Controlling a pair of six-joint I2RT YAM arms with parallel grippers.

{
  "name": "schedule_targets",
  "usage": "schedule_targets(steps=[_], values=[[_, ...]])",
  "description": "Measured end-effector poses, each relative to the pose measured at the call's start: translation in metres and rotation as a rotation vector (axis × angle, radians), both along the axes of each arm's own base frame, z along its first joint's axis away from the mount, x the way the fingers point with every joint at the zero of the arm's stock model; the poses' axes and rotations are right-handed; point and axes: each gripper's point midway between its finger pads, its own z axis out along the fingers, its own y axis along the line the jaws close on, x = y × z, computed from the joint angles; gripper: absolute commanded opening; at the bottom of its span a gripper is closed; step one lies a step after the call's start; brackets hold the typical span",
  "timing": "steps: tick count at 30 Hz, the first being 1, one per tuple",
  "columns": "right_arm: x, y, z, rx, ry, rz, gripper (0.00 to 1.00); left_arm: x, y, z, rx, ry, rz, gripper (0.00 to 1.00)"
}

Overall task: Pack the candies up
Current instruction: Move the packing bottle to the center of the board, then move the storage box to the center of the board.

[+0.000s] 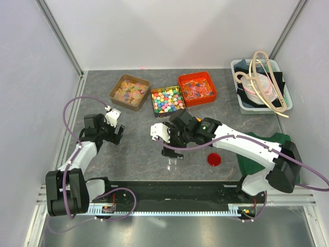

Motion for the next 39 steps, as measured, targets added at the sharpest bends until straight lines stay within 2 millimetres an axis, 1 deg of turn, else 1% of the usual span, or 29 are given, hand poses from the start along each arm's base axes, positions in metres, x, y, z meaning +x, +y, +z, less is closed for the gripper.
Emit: schedule_targets(steps=[3,6,8,9,11,15,17,18,20,23,25,26,27,30,32,35,39], values=[[0.003,0.001,0.015,0.015,-0.018,0.007,0.98,0.000,0.000,0.000,0.000,0.000,0.001,0.99],[0.008,-0.004,0.027,0.027,-0.041,0.001,0.98,0.001,0.003,0.001,0.009,0.001,0.010,1.00],[0.015,-0.011,0.035,0.037,-0.058,-0.017,0.98,0.007,0.005,0.008,0.015,-0.003,0.019,1.00],[0.021,-0.014,0.039,0.044,-0.071,-0.032,0.98,0.014,0.006,0.015,0.015,-0.013,0.025,0.99],[0.033,-0.023,0.046,0.056,-0.092,-0.067,0.98,0.033,0.010,0.038,0.013,-0.051,0.046,0.99],[0.062,-0.043,0.056,0.079,-0.135,-0.161,0.98,0.086,0.018,0.104,-0.005,-0.178,0.102,0.99],[0.075,-0.052,0.061,0.093,-0.155,-0.205,0.98,0.111,0.023,0.131,-0.011,-0.229,0.132,1.00],[0.081,-0.055,0.063,0.101,-0.165,-0.223,0.98,0.126,0.026,0.142,-0.015,-0.247,0.147,0.99],[0.088,-0.060,0.066,0.117,-0.183,-0.247,0.98,0.151,0.031,0.155,-0.017,-0.269,0.169,0.99],[0.093,-0.066,0.067,0.139,-0.201,-0.274,0.98,0.190,0.036,0.153,-0.020,-0.256,0.178,0.95],[0.096,-0.070,0.068,0.158,-0.212,-0.293,0.98,0.216,0.038,0.137,-0.022,-0.214,0.174,0.95],[0.097,-0.071,0.068,0.166,-0.217,-0.300,0.98,0.224,0.038,0.128,-0.022,-0.195,0.173,0.95],[0.098,-0.073,0.070,0.176,-0.226,-0.310,0.98,0.232,0.039,0.116,-0.021,-0.161,0.169,0.95],[0.101,-0.078,0.070,0.189,-0.239,-0.327,0.98,0.248,0.041,0.086,-0.010,-0.088,0.159,0.95],[0.103,-0.080,0.069,0.192,-0.242,-0.336,0.98,0.255,0.042,0.073,-0.001,-0.058,0.152,0.92],[0.105,-0.082,0.065,0.194,-0.243,-0.345,0.98,0.268,0.045,0.061,0.015,-0.036,0.141,0.91],[0.105,-0.084,0.059,0.185,-0.236,-0.351,0.98,0.280,0.048,0.053,0.040,-0.034,0.124,0.90]])
